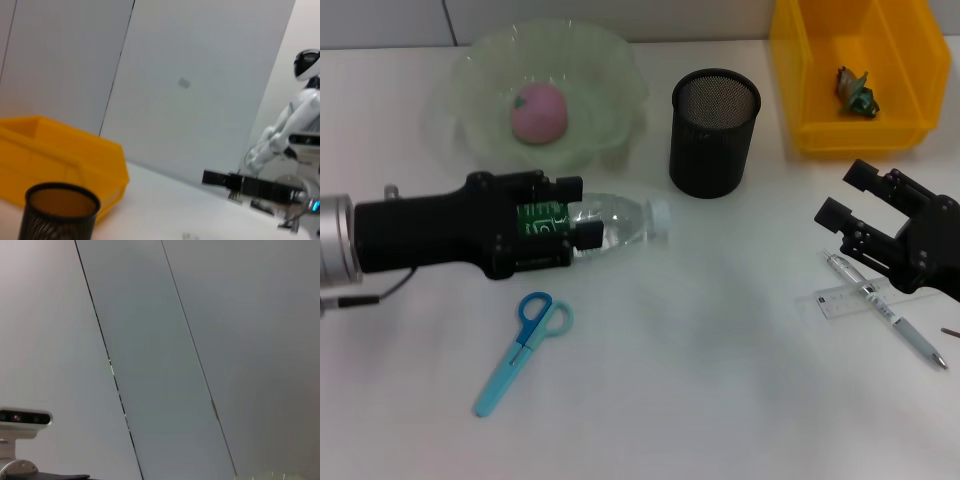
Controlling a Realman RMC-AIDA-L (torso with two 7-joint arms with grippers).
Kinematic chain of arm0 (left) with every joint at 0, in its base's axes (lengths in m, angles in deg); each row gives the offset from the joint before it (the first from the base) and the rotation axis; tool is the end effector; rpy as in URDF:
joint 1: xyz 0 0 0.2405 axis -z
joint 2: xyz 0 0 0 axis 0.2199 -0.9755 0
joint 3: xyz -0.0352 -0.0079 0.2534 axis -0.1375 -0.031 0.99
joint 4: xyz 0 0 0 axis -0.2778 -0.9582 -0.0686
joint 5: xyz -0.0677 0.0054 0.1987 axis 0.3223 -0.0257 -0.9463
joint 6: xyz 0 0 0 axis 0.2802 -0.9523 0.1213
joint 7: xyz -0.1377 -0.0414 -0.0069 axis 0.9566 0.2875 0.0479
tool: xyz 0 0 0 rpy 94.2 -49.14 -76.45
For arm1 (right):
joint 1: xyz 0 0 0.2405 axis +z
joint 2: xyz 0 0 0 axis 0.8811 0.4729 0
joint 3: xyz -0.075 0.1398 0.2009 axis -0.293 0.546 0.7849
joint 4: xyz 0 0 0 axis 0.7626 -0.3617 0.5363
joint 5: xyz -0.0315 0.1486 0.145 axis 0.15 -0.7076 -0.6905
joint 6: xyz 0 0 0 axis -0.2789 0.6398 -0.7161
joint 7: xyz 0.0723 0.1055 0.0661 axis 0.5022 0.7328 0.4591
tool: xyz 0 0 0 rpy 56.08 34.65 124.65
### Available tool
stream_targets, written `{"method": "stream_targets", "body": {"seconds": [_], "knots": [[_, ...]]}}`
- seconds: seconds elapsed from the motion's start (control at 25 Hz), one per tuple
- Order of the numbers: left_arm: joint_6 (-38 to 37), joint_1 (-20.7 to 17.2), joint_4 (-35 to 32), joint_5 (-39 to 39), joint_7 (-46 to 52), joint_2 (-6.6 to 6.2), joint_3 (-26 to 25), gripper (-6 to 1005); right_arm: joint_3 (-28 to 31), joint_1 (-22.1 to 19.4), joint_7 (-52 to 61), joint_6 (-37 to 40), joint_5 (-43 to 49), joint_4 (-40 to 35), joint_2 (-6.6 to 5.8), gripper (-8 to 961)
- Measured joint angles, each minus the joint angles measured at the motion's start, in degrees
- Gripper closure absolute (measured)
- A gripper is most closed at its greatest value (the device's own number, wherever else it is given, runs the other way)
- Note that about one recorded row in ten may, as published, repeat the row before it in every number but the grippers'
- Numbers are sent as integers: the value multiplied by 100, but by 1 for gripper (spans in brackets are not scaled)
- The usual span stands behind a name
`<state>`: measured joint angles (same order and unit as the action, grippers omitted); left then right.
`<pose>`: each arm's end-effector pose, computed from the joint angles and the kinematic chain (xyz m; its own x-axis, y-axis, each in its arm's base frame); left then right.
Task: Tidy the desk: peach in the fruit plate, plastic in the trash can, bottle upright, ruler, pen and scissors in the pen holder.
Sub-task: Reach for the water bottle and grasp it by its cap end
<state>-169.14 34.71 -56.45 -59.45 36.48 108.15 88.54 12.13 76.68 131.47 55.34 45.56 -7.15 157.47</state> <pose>-0.2425 0.3021 0.0128 0.7470 0.3154 0.5853 0.3979 -0.9173 -0.0136 0.3007 0.2493 -0.0055 0.5081 -0.1428 -0.8494 -0.5896 -0.7766 -0.2221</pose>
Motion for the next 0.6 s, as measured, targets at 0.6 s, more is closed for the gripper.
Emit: {"method": "stream_targets", "body": {"seconds": [0.6], "knots": [[860, 1440, -1824, -2949, 2711, 227, 699, 308, 0, 101, -2, -80, -2, 271, 0, 231]]}}
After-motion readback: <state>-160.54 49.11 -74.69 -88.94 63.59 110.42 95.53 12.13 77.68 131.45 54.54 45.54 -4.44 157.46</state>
